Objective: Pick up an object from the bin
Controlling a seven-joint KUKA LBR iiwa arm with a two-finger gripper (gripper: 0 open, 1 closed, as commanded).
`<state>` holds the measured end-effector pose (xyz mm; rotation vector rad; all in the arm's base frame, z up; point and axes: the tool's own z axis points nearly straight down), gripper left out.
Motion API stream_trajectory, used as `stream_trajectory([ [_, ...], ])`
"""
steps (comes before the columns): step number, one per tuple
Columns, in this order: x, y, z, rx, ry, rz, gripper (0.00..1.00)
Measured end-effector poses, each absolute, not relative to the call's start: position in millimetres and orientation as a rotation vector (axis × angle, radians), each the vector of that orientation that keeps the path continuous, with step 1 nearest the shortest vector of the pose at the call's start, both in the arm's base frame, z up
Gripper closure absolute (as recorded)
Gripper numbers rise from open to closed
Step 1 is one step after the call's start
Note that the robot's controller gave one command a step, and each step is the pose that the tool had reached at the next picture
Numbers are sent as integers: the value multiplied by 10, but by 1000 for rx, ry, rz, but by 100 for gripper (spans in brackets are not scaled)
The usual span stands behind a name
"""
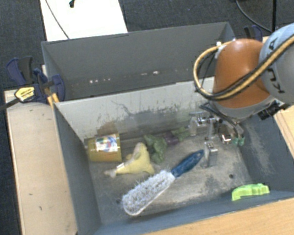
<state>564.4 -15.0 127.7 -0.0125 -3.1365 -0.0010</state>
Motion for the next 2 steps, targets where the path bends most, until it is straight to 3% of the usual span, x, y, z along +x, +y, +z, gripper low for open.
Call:
stream_trajectory([
  [1,5663,-150,1323,-12,-3144,-1,0],
  [2,5570,117,937,-57,-3149,0,0],
])
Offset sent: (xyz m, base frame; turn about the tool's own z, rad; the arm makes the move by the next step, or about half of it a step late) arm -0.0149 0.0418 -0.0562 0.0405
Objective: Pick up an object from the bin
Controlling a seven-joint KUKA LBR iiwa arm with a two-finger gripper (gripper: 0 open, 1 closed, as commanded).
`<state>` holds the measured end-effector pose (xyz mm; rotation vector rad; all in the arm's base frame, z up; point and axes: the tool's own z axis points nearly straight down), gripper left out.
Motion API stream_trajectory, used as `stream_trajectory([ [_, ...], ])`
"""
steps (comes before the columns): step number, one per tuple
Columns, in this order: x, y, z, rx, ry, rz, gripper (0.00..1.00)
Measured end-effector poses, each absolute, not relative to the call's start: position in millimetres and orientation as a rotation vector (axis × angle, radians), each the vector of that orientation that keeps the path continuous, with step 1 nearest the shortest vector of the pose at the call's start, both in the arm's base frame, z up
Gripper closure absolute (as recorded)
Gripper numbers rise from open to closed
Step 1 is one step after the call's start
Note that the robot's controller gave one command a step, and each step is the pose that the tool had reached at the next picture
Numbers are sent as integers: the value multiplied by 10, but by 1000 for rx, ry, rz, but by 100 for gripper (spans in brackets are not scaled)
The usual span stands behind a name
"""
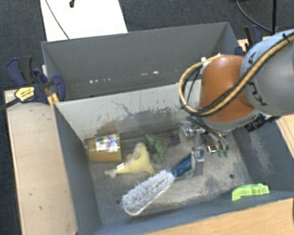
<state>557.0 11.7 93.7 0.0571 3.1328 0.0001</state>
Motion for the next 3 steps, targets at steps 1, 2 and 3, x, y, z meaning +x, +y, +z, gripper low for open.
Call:
stream_trajectory([
  [1,5558,481,727,54,3133,-3,0],
  [2,5235,547,697,201,3136,1,100],
  [3,5235,547,697,200,3136,1,100],
])
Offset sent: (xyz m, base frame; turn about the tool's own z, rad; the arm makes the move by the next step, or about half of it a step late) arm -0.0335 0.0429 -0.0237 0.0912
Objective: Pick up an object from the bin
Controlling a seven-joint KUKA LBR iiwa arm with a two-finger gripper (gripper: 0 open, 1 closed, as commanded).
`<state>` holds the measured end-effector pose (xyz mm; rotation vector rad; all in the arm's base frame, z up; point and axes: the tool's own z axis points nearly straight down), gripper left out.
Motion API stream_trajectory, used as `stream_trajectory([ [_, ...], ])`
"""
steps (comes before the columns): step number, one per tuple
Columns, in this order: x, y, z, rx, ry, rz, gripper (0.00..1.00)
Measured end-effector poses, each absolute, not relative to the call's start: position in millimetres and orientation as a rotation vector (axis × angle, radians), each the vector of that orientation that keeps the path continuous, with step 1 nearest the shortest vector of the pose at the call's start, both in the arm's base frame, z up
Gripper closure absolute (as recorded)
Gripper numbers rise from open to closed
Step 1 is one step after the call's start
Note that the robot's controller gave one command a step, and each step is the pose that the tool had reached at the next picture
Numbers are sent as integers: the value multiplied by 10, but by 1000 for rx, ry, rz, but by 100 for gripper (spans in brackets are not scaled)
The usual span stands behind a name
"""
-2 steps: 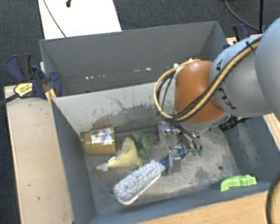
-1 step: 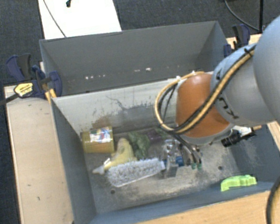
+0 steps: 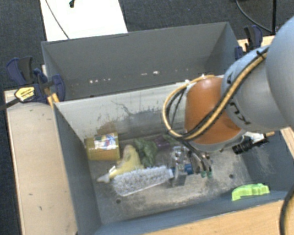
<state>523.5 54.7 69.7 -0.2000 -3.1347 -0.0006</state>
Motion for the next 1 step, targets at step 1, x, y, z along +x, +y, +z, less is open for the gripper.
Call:
stream_trajectory([
  [1,5159,728,1118,-192,-3128,4,100],
])
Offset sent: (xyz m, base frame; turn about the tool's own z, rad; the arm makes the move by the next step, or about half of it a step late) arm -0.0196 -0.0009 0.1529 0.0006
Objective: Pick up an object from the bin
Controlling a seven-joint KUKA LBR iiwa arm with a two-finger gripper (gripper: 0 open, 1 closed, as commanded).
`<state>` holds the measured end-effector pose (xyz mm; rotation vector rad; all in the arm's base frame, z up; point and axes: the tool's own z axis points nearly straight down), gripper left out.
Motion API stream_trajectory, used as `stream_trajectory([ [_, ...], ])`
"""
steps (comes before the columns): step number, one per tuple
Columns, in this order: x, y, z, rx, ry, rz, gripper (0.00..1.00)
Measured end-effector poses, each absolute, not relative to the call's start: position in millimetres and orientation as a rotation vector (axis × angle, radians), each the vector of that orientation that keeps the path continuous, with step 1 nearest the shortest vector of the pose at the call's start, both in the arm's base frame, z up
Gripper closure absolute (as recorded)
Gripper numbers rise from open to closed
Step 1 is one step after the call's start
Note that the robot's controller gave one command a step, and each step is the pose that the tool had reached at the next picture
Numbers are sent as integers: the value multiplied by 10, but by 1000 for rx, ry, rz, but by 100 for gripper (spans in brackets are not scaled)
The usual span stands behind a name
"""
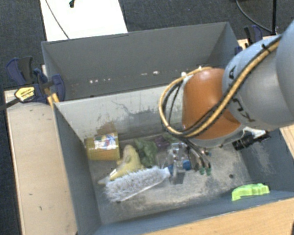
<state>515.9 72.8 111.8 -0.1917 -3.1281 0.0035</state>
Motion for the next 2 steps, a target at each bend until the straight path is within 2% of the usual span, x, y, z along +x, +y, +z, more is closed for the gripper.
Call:
stream_trajectory([
  [1,5088,663,1817,-194,-3131,0,100],
  [2,4944,164,2178,-229,-3136,-1,100],
])
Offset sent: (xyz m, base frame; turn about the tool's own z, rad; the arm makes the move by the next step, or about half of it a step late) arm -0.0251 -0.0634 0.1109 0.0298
